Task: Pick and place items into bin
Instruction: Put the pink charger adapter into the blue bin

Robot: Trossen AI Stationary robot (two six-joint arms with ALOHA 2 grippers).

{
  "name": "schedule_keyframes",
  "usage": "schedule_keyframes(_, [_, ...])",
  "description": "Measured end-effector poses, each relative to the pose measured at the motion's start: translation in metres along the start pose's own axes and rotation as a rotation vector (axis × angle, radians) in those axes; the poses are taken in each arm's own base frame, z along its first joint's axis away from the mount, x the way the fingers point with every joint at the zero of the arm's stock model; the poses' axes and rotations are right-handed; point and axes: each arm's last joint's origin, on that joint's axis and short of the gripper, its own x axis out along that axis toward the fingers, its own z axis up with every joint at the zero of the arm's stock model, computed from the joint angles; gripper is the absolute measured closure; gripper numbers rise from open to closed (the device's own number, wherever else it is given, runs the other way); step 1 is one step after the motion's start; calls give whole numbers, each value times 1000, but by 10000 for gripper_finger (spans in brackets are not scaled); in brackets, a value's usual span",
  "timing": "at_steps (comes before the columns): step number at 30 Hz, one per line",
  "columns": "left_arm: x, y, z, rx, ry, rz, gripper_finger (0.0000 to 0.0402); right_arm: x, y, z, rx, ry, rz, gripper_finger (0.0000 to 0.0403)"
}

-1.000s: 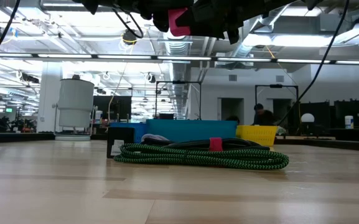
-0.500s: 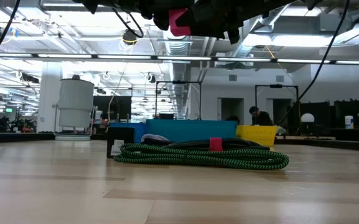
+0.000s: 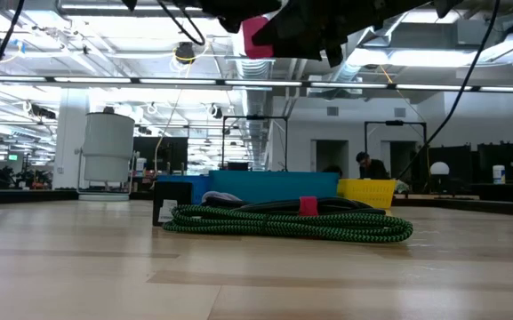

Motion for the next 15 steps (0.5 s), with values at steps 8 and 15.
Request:
schedule_keyframes(8, [0,-2,-9,17,90,-26,251,0,0,0,-2,3,0,262])
schedule_keyframes(15, [-1,-2,-7,25,81,-23,251,1,-2,0,0,2,-5,260])
